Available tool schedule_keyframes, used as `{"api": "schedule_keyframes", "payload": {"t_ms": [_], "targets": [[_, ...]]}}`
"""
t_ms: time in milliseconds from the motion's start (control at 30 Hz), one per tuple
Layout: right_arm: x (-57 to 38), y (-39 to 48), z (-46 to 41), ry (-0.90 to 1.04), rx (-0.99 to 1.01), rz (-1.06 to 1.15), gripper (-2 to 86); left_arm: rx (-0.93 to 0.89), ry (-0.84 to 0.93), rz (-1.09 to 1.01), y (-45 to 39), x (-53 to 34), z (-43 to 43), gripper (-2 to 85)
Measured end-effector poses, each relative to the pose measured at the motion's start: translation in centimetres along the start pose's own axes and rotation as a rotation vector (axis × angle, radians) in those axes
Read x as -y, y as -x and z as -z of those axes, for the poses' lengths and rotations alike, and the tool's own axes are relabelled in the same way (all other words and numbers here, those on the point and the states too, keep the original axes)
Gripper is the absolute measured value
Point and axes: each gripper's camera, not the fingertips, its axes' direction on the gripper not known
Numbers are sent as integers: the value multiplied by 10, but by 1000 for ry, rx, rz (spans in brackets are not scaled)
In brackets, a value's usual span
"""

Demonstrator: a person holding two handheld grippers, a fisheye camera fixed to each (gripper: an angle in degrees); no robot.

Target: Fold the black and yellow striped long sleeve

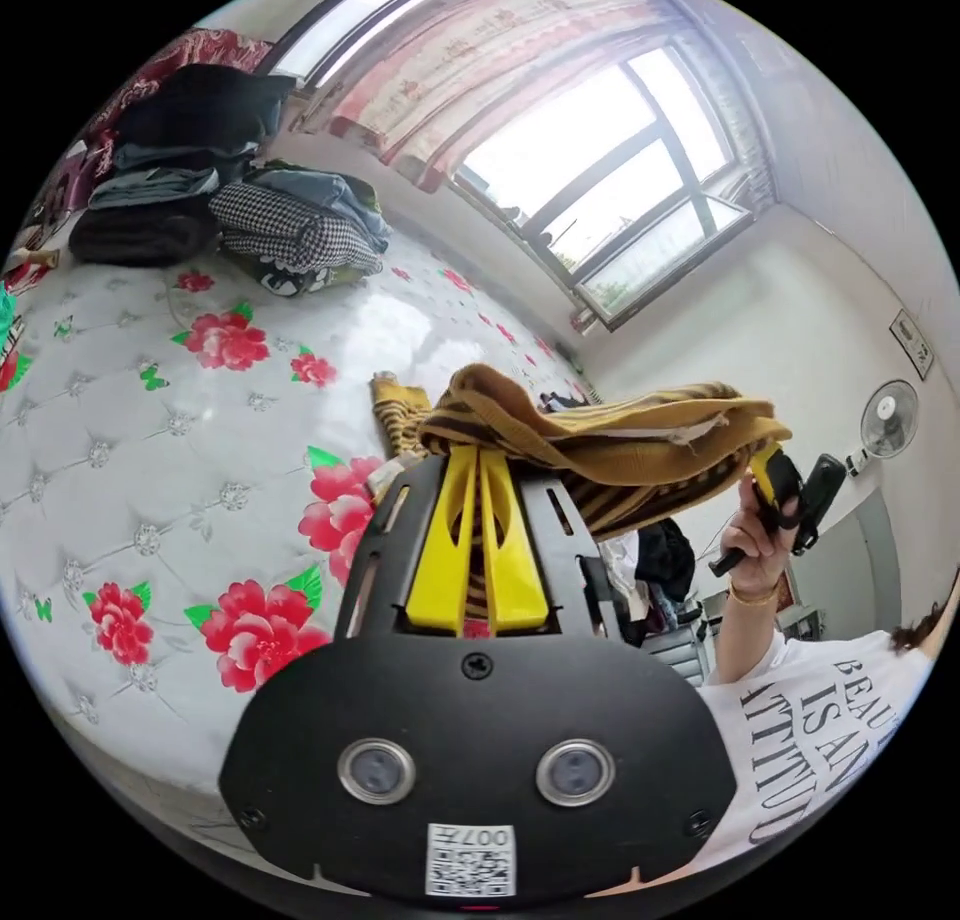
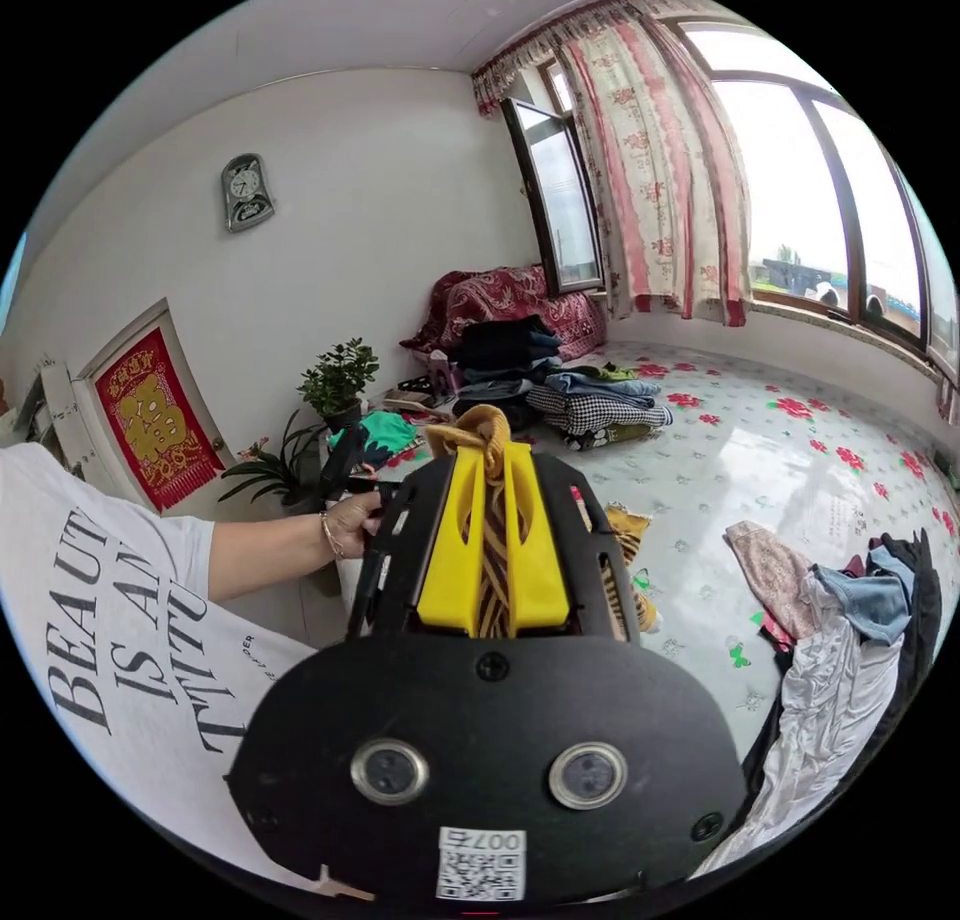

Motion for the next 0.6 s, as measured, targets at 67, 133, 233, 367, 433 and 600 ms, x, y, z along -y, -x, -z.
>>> {"api": "schedule_keyframes", "payload": {"t_ms": [67, 133, 233, 367, 433, 600], "targets": [[4, -8, 17, -8, -87, 5, 10, -3, -119, -35, -17, 9, 30, -8], [13, -19, 39, -22, -137, -14, 9, -34, -234, -93, -41, 28, 68, -9], [28, -14, 59, -52, -212, 25, 7, 25, -286, -190, -81, 49, 101, -9], [55, 0, 100, -156, -295, 51, 7, 18, -551, -314, -133, 52, 176, -8], [76, 16, 122, -195, -294, 96, 7, 160, -607, -430, -173, 51, 209, -5], [93, 38, 111, -161, -299, 129, 7, 302, -405, -528, -195, 27, 152, 65]]}}
